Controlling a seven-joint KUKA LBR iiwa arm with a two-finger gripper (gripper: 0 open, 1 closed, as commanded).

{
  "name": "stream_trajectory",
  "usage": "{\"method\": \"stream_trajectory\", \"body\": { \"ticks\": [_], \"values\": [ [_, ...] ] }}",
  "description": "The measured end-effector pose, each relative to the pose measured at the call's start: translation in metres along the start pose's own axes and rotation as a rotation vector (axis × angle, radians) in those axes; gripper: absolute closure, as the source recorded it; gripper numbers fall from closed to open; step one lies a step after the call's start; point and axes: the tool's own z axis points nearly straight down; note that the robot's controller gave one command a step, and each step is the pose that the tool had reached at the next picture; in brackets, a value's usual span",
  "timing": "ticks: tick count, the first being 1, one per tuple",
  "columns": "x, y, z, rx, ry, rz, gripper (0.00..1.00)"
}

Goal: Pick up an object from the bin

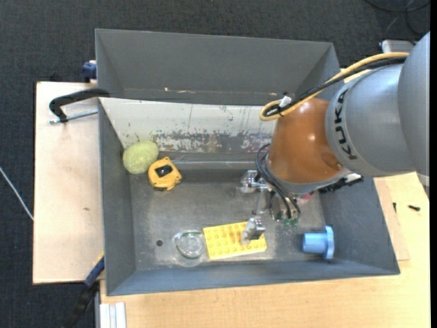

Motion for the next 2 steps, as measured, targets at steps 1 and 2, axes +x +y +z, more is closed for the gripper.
{"method": "stream_trajectory", "body": {
  "ticks": [1, 2],
  "values": [
    [0.034, 0.004, -0.047, 0.003, 0.006, -0.005, 0.0],
    [0.033, 0.011, 0.009, 0.003, 0.003, -0.04, 0.0]
  ]
}}
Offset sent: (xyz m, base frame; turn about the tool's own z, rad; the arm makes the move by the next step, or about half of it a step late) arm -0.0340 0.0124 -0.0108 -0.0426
